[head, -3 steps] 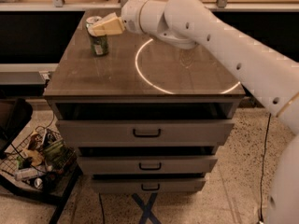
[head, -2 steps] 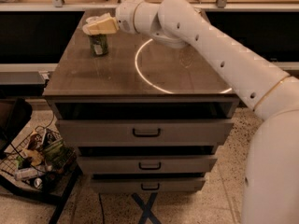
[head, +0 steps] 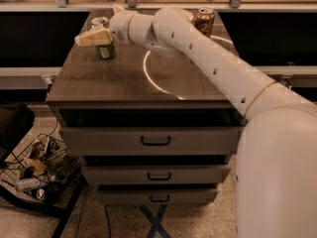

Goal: Knock green can over

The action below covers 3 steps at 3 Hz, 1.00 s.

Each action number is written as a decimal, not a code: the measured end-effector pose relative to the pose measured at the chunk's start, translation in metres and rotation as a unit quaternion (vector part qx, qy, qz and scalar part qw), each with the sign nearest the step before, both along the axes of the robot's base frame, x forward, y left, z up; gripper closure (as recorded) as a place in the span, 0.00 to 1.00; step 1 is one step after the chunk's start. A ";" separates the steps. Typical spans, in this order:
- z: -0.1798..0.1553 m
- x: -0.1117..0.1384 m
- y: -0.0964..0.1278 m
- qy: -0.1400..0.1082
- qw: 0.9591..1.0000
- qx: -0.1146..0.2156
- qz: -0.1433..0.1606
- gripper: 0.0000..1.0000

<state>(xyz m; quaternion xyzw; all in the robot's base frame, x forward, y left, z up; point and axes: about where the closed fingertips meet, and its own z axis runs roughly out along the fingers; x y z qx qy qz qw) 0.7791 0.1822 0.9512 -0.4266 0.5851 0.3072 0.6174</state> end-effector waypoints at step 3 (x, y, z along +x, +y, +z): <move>-0.059 0.004 0.035 0.063 0.997 0.035 0.018 0.46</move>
Offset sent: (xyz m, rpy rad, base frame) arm 0.0059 0.0350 -0.0609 0.0700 0.1359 0.0490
